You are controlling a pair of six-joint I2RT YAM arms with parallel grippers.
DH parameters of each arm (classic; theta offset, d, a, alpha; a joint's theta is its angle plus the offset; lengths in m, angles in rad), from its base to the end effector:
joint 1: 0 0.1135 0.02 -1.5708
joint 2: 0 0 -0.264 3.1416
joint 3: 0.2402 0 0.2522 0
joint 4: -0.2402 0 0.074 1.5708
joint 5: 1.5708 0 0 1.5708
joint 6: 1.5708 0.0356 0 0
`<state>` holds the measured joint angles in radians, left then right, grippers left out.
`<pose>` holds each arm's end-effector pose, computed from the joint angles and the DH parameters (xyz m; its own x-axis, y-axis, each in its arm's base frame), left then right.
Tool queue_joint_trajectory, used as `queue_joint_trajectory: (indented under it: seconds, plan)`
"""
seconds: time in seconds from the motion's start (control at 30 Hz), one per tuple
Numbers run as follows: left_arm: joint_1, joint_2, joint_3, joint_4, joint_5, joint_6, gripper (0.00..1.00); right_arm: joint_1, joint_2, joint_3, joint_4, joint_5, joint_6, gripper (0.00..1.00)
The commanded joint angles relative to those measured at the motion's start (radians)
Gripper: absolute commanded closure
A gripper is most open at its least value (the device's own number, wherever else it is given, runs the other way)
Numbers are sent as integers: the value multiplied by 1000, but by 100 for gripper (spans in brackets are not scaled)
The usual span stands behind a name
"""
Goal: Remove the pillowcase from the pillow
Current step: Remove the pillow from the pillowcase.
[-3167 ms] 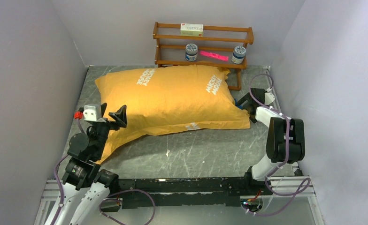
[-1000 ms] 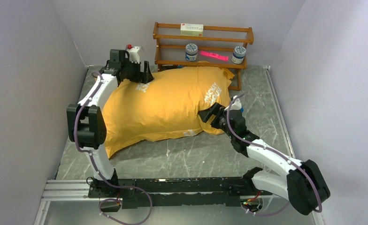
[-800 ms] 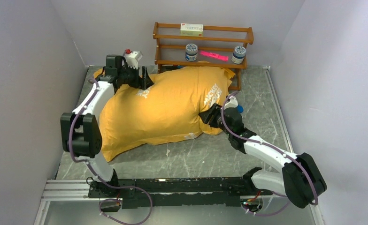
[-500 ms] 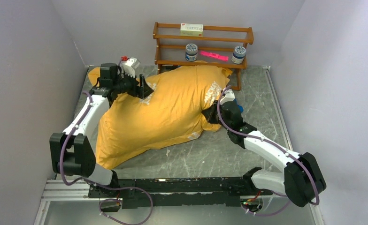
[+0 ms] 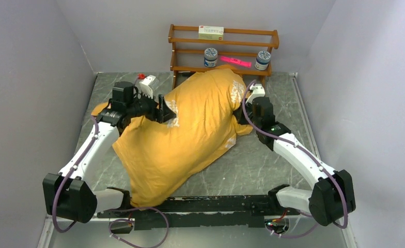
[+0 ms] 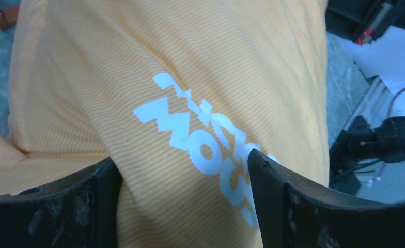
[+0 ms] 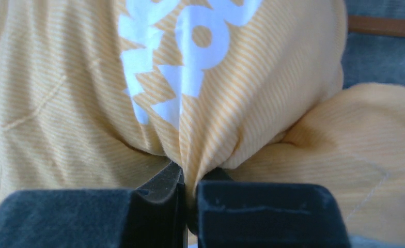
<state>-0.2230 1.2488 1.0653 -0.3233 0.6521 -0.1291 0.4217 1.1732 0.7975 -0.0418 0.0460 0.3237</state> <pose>0.2660 -0.0825 0.3286 -0.5587 0.0218 -0.8291 0.6265 0.6661 -0.4047 0.2450 0.1081 0.2784 -0.4686 0.1380 -0.8726 -0.2336 0.9332 0.2731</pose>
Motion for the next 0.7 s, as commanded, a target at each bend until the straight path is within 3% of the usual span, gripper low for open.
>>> queue_joint_trajectory:
  seconds: [0.0, 0.13, 0.27, 0.67]
  plan:
    - [-65, -62, -4, -55, 199, -148, 19, -62, -10, 192, 227, -40, -9, 100]
    - [-68, -80, -7, -57, 178, -166, 18, -77, 27, 251, 100, -88, -15, 100]
    - [-68, -105, -26, -120, 39, -124, 16, -77, 45, 215, 45, -105, -11, 94]
    - [-68, -323, -73, -177, -388, -151, 9, -20, -62, 198, -136, 20, -109, 39]
